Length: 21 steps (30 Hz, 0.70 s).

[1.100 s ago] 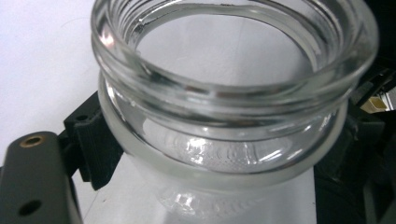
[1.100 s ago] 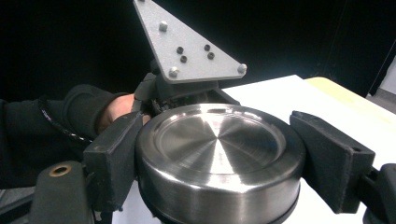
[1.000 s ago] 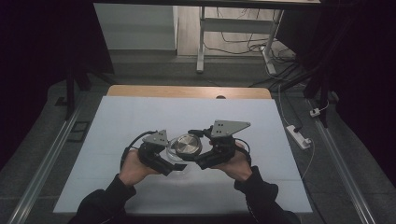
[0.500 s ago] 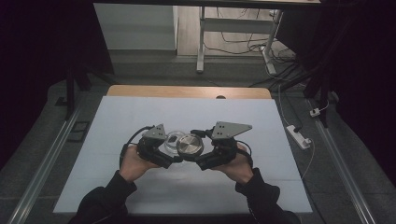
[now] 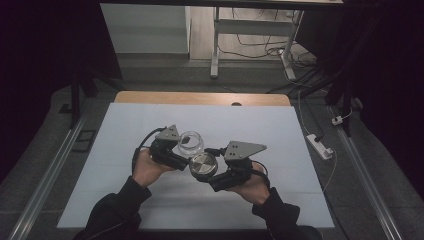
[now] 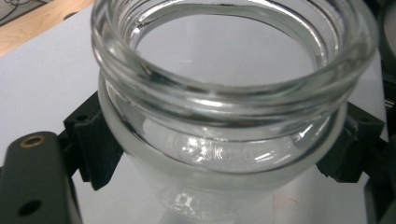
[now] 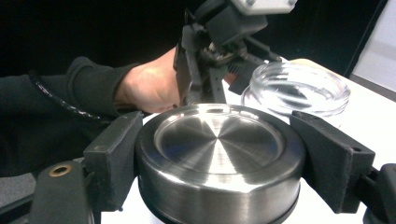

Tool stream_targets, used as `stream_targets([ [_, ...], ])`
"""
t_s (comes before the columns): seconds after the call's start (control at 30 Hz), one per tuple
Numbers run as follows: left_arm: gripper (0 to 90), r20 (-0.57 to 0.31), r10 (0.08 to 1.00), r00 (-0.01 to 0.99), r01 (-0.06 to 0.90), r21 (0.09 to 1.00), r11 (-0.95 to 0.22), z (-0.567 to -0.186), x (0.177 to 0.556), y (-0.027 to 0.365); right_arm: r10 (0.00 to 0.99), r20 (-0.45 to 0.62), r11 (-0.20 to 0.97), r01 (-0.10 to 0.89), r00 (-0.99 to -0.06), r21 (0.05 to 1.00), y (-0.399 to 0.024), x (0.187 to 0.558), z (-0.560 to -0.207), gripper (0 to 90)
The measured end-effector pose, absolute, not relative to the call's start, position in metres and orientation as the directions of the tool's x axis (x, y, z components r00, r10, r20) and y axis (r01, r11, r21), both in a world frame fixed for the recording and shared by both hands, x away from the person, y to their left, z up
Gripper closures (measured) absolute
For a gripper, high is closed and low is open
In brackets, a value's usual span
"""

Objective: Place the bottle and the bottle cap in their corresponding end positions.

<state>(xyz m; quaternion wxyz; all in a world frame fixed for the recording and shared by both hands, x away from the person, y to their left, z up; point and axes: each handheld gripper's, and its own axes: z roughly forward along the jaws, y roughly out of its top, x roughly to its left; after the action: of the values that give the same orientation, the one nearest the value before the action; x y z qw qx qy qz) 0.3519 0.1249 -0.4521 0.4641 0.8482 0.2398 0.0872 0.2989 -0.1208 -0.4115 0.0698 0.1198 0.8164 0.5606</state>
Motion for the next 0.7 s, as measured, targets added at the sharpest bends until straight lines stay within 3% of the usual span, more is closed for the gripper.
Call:
stream_targets([
  [0.7,15.6,-0.064,0.519,0.853,0.333,0.832,-0.444,-0.472,0.388,0.102,0.292,0.049,0.404,0.169,-0.955,0.899,-0.120,0.289,-0.470,19.9],
])
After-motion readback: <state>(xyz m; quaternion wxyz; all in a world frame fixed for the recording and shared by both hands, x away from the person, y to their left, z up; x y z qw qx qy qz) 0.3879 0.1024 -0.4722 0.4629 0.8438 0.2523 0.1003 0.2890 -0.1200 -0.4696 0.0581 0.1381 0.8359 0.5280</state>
